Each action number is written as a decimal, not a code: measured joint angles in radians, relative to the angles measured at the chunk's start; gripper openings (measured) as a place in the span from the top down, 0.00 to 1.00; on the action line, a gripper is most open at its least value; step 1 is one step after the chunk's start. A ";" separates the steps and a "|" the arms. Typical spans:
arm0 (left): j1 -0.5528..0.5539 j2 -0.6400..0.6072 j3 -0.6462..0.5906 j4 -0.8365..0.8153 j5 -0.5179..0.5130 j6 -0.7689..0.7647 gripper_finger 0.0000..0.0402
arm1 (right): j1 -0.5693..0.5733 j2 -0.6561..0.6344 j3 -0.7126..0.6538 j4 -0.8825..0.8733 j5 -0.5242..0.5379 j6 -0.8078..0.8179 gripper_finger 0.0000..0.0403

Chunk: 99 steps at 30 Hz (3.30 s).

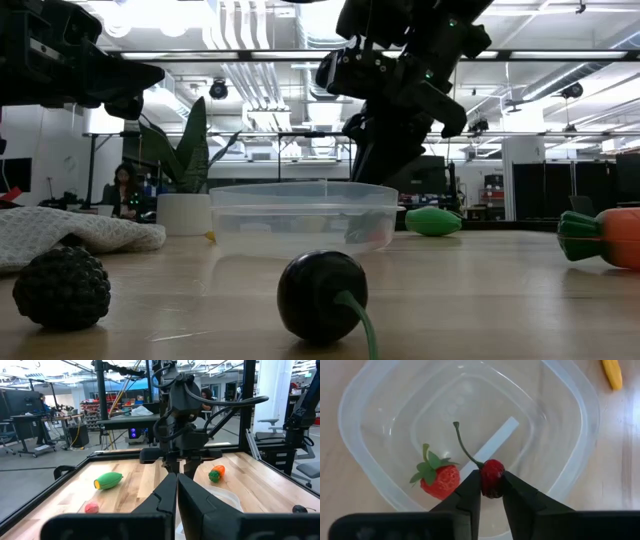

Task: Pick and placing Produce into tupperware
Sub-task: Put the red cherry into the transparent bin, then put the orange carrot into the transparent bin

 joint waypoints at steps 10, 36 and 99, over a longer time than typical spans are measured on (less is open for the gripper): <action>0.000 0.000 0.000 0.000 0.000 0.000 1.00 | 0.000 0.000 0.000 0.002 0.000 0.007 0.73; 0.000 0.003 0.000 0.011 -0.026 -0.003 1.00 | 0.172 -0.359 0.223 -0.625 -0.170 0.532 0.41; 0.000 0.016 0.000 0.024 -0.026 0.044 1.00 | 0.661 -0.051 -0.145 -0.378 0.332 1.290 0.19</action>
